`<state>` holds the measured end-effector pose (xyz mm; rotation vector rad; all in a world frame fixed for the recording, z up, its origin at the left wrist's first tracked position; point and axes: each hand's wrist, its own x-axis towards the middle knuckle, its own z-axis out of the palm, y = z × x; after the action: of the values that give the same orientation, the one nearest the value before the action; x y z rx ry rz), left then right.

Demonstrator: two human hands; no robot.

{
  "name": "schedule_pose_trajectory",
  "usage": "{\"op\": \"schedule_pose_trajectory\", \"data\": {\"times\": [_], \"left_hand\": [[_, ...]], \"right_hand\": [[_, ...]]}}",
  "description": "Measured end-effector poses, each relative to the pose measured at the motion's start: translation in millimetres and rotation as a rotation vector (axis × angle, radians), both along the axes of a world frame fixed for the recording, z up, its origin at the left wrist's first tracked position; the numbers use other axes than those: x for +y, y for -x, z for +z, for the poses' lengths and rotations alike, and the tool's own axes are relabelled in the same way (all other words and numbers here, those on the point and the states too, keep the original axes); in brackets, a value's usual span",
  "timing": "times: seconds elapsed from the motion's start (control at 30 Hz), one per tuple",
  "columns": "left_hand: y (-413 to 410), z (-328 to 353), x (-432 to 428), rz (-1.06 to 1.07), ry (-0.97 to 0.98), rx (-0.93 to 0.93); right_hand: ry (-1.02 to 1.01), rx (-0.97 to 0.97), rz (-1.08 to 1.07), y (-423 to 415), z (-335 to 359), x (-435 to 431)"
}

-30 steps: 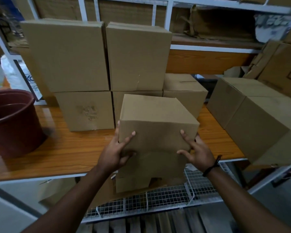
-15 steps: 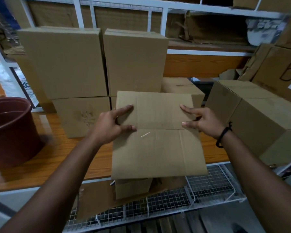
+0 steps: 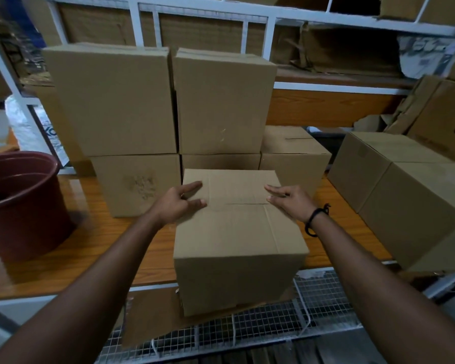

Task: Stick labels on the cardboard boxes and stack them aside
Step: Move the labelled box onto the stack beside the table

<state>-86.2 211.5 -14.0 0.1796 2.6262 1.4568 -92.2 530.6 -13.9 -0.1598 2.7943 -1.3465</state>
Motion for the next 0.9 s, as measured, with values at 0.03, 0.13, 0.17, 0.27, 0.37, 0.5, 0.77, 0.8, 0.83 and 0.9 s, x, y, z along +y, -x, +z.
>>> {"op": "schedule_pose_trajectory", "data": {"times": [0.03, 0.13, 0.17, 0.27, 0.37, 0.5, 0.77, 0.8, 0.83, 0.9], "left_hand": [[-3, -1, -1, -0.004, -0.057, -0.004], [-15, -6, -6, -0.001, -0.214, -0.004], [-18, -10, -9, 0.004, -0.238, -0.011], [-24, -22, -15, -0.015, -0.249, -0.058], [-21, -21, -12, -0.040, -0.223, -0.057], [-13, -9, -3, -0.046, -0.176, -0.070], [-20, 1, 35, -0.169, -0.230, -0.100], [-21, 4, 44, -0.191, -0.228, -0.096], [-20, 7, 54, -0.213, -0.221, -0.085], [-19, 18, 77, -0.258, -0.192, -0.059]], "right_hand": [[-0.002, 0.002, -0.011, 1, -2, -2], [0.007, 0.004, -0.044, 0, -2, -2], [0.007, -0.002, -0.050, -2, -1, 0], [-0.027, -0.083, -0.007, -11, -3, 5], [-0.048, -0.139, 0.020, -17, -9, -7], [0.024, -0.107, -0.069, -20, -9, -11], [0.035, -0.099, -0.185, -71, 13, 24], [0.034, -0.087, -0.210, -80, 18, 31], [0.039, -0.075, -0.236, -89, 23, 41], [0.048, -0.052, -0.293, -106, 33, 60]]}}
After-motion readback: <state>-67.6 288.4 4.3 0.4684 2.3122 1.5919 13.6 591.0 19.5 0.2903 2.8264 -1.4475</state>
